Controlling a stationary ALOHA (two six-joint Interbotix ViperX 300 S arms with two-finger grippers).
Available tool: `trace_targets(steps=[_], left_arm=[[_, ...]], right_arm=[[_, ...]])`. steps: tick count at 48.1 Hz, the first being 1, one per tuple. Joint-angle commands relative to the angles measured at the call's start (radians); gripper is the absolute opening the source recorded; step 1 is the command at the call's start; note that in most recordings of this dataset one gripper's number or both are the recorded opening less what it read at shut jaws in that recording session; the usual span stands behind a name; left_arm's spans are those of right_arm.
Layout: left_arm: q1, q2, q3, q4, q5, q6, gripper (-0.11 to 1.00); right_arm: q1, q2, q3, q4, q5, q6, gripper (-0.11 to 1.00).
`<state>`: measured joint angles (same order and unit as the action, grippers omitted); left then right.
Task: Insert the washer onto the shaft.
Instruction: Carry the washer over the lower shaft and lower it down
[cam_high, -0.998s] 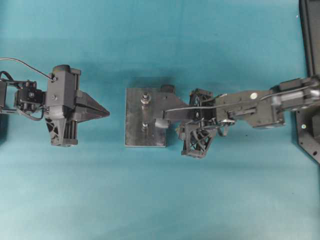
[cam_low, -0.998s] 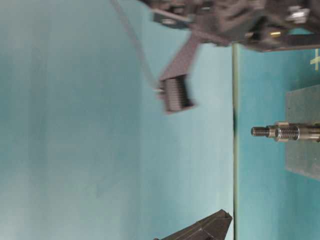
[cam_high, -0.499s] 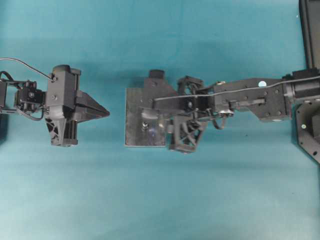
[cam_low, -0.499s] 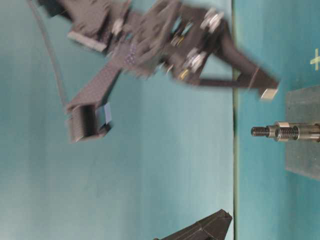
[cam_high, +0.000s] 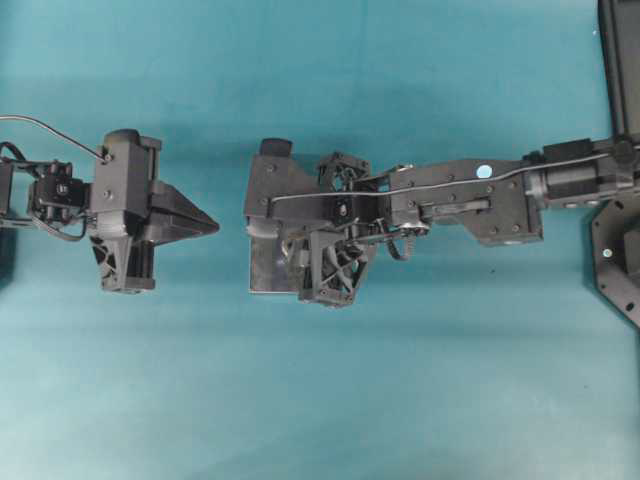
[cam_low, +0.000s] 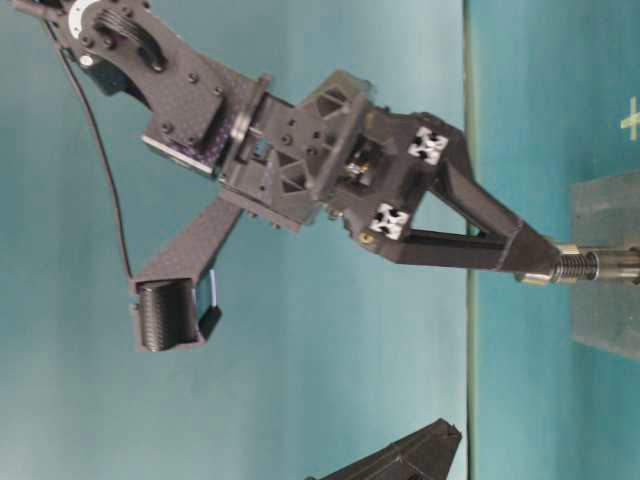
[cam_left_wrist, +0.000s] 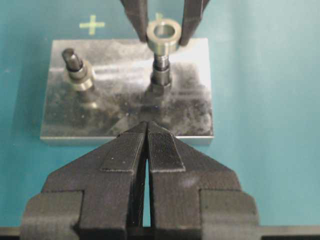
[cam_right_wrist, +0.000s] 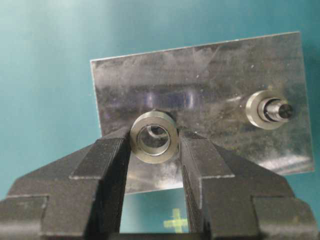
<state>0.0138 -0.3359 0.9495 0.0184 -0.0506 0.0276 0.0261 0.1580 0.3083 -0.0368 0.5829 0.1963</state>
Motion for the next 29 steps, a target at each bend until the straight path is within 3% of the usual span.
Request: trace_targets(steps=[1,13,20,29], left_arm=[[-0.002,-0.014,-0.009,0.003,-0.009,0.0,0.0],[-0.002,-0.014,0.0,0.003,-0.035,0.0,0.0],[-0.002,-0.014,0.005,0.003,-0.048,-0.002,0.0],[-0.002,-0.014,0.012,0.003,-0.063,0.0,0.0]], right_arm=[[-0.003,-0.015,-0.025,-0.002,-0.003,-0.009,0.33],[-0.021,-0.003,-0.026,-0.002,-0.006,-0.014,0.33],[-0.023,0.005,-0.037,-0.002,0.0,-0.054,0.33],[-0.023,0.035,-0.072,-0.002,0.078,-0.084,0.33]])
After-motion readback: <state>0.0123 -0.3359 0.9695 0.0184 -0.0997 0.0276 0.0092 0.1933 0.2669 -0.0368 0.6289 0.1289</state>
